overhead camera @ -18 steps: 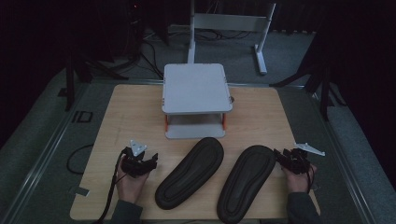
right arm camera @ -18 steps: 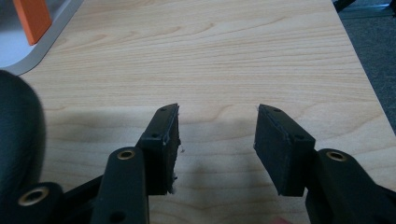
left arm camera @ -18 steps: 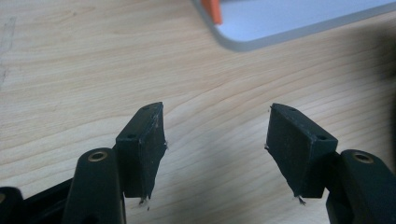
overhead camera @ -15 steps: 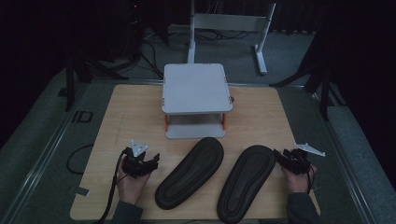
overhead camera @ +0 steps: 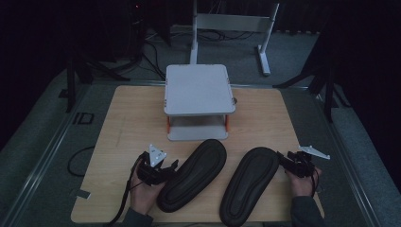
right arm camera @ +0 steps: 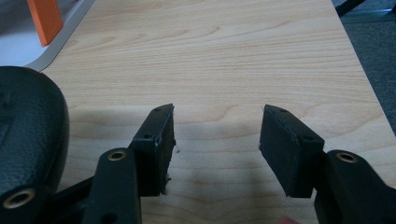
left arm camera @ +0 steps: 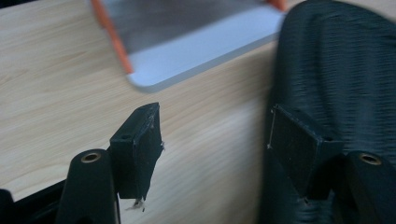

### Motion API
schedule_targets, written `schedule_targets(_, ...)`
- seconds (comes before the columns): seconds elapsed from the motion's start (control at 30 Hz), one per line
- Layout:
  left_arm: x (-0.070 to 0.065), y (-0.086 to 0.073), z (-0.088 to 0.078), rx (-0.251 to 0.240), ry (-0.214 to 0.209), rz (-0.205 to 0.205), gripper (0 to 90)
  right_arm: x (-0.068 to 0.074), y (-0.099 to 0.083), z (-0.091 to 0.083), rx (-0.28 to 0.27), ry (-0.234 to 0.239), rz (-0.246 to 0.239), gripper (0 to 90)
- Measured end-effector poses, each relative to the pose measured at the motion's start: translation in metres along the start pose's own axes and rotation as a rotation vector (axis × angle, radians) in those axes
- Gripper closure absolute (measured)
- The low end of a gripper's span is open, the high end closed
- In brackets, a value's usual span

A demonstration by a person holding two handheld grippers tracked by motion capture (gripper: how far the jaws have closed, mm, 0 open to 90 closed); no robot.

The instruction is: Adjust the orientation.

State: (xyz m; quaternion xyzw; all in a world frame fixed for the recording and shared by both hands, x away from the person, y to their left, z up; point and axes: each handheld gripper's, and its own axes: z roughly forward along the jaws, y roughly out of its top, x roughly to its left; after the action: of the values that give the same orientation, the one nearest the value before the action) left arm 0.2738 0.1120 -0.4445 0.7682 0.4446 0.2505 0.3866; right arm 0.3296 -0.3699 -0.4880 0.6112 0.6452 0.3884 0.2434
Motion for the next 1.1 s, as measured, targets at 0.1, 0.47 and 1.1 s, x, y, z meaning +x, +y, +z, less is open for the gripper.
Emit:
schedule_targets(0.1,-0.012,0.003,-0.002,-0.009,-0.024,0.029,33.6,0.000,0.000,0.000,-0.001,0.001,0.001,44.3)
schedule_targets(0.47,-0.045,0.008,-0.004,-0.018,-0.095,0.095,33.3,0.002,0.000,-0.005,-0.005,0.009,-0.003,42.0)
schedule_targets(1.1,-0.096,0.017,-0.006,-0.036,-0.213,0.200,33.3,0.018,-0.023,-0.051,0.011,0.041,-0.115,38.9)
